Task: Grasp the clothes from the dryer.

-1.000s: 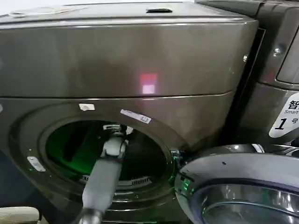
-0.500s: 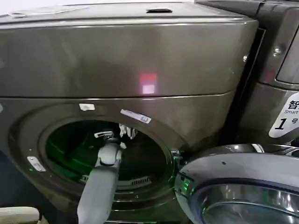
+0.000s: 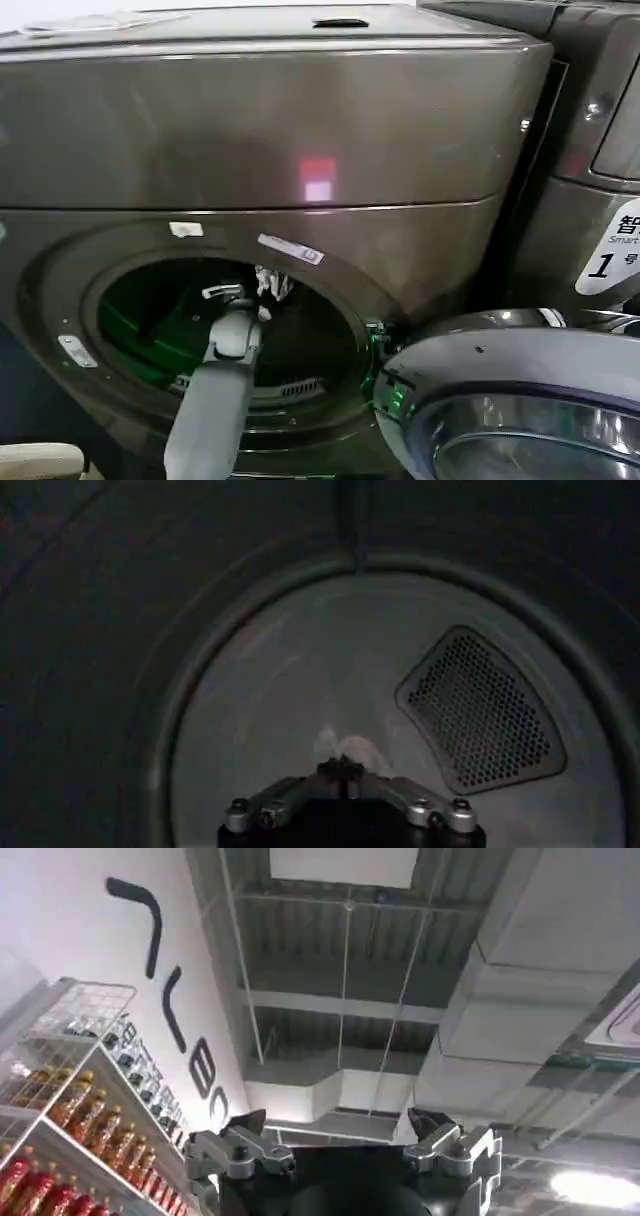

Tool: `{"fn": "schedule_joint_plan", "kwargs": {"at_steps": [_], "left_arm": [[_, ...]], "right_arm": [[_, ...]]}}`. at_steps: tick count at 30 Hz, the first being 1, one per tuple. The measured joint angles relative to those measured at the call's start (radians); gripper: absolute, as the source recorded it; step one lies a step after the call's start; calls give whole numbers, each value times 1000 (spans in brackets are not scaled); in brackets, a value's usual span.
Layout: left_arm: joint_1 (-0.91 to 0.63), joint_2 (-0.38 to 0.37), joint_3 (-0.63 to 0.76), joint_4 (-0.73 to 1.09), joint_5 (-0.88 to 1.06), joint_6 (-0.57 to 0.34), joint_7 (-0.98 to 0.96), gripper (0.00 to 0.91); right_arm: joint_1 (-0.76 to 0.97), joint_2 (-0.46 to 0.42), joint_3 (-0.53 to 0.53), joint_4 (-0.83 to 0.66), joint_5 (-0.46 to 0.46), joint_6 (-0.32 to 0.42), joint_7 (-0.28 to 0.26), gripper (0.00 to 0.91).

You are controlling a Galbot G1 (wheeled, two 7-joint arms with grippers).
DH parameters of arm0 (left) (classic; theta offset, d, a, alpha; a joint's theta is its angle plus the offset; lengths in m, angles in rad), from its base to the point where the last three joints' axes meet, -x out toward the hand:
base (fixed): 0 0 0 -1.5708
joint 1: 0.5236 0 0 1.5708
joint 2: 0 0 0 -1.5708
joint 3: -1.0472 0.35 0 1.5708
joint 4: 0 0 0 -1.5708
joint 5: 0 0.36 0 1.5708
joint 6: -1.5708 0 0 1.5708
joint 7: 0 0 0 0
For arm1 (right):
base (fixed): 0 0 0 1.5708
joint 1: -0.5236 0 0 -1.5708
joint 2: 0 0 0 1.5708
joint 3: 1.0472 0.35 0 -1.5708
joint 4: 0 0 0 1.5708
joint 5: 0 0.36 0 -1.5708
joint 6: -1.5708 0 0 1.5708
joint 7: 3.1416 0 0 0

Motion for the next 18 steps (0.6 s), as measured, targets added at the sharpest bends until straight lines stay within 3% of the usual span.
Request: {"fn": "schedule_joint_plan", "kwargs": {"at_steps": [18], "left_arm": [[10,11,8,-27,-26,21,5,0]], "right_arm": [[-15,-20,31,9,0,-28,-10,907]]}}
